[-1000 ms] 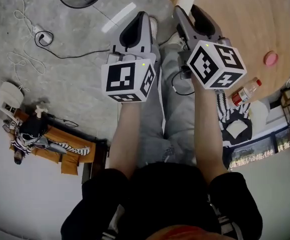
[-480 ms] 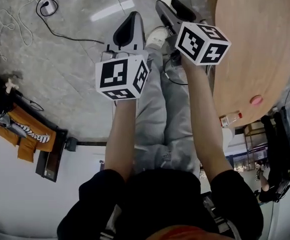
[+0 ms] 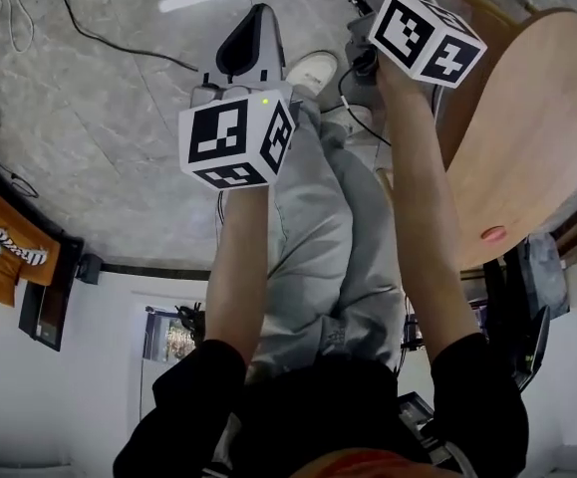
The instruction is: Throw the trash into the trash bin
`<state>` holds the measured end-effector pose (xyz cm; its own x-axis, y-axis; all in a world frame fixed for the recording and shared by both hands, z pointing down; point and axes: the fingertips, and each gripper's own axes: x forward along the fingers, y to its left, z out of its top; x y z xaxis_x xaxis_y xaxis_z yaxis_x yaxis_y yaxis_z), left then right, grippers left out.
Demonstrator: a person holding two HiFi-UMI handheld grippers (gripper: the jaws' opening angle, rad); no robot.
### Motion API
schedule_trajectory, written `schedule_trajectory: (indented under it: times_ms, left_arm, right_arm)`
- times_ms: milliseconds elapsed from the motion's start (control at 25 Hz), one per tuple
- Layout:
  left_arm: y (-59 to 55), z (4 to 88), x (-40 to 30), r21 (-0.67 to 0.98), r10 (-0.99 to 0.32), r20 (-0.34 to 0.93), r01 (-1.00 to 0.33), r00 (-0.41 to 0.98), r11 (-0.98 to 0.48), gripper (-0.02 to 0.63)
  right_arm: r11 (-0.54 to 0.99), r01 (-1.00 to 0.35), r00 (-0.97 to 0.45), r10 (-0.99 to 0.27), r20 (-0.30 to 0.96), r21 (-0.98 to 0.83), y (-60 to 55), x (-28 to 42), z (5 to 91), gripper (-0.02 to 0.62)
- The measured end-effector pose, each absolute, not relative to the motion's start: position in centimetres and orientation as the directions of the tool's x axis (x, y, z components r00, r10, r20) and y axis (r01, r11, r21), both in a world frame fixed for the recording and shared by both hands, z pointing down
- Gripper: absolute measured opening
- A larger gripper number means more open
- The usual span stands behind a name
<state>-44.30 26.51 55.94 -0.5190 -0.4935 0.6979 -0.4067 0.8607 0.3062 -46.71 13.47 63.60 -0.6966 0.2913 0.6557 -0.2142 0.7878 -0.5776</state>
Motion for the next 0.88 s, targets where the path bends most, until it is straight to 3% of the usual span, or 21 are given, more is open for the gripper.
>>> schedule_trajectory:
  times_ms: [280, 560, 880]
  left_arm:
    - [28.0, 55.8, -41.3, 0.297, -0.478, 0.714, -0.397, -0.512, 0.868, 0.009]
    - [25.5, 53.7, -38.8, 0.289, -0.544, 0.697, -0.511, -0.467, 0.809, 0.008]
    - [16.1, 48.3, -35.8, 0.307, -0.684, 0.656, -0.716, -0.318, 0.627, 0.008]
  right_arm:
    - [0.784, -0.239, -0.721, 0.251, 0.646, -0.572, 12.3, -44.5, 62.5, 0.187]
    - [0.744, -0.253, -0.791, 0.209, 0.575, -0.619, 11.7, -38.1, 58.7, 0.037]
    - [0.707, -0.343, -0.862, 0.025, 0.507, -0.618, 5.5, -29.1, 50.1, 0.02]
